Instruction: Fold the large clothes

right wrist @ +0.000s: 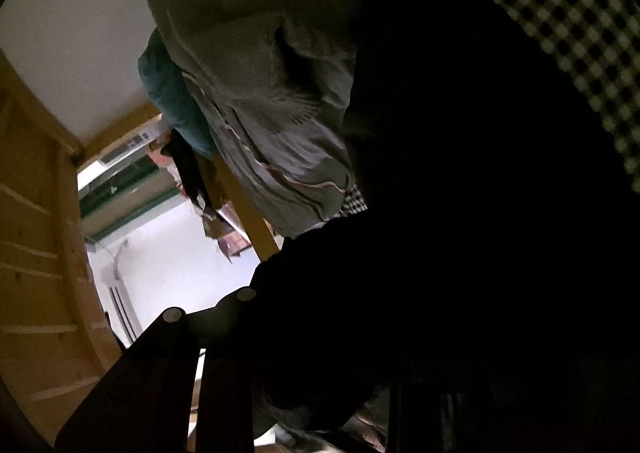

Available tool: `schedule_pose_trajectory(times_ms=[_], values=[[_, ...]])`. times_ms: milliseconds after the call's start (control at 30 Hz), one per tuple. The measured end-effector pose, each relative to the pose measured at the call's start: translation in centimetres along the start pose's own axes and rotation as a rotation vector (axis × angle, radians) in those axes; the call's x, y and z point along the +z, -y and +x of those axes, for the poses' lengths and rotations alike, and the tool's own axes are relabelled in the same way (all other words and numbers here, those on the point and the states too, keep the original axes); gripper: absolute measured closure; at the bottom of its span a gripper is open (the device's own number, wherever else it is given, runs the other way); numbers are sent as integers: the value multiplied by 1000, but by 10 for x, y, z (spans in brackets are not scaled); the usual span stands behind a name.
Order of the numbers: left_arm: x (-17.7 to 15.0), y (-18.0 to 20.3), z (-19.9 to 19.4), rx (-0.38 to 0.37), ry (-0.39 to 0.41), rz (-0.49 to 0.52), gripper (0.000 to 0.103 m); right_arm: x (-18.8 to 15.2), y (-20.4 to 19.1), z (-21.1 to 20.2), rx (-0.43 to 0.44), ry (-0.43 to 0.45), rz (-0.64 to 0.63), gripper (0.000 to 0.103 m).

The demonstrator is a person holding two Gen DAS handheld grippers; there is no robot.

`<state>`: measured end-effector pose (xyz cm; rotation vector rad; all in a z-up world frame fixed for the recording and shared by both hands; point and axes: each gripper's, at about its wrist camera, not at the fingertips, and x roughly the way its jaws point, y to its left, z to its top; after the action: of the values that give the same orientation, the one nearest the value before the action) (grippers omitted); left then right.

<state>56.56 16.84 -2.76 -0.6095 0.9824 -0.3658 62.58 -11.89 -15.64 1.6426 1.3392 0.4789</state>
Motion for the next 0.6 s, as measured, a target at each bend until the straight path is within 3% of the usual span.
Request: schedule_pose_trajectory(times_ms=[67, 167, 267, 300, 333, 367, 433, 500, 600], values=[[12, -6, 7, -10, 16, -34, 5, 7, -4, -5, -5, -45, -49, 76], [18, -4, 24, -8, 29, -2, 5, 8, -13, -16, -23, -83, -94, 74], [15, -1, 24, -35, 29, 29, 8, 14, 0, -30, 30, -149, 41, 65], [12, 0, 21, -28, 41, 46, 8, 13, 5, -38, 104, -142, 89, 25], [7, 1, 20, -12, 54, 73, 9, 12, 5, -49, 216, -107, 107, 4], [3, 1, 20, 5, 67, 104, 9, 7, -2, -68, 312, -44, 87, 4], [-9, 2, 21, 64, 91, 178, 9, -2, -15, -98, 389, 62, 35, 3], [-6, -5, 31, 138, 70, 167, 9, -13, -33, -125, 317, 165, -69, 3], [14, -15, 35, 167, 49, 85, 9, -46, -78, -136, -1, 264, -484, 3]])
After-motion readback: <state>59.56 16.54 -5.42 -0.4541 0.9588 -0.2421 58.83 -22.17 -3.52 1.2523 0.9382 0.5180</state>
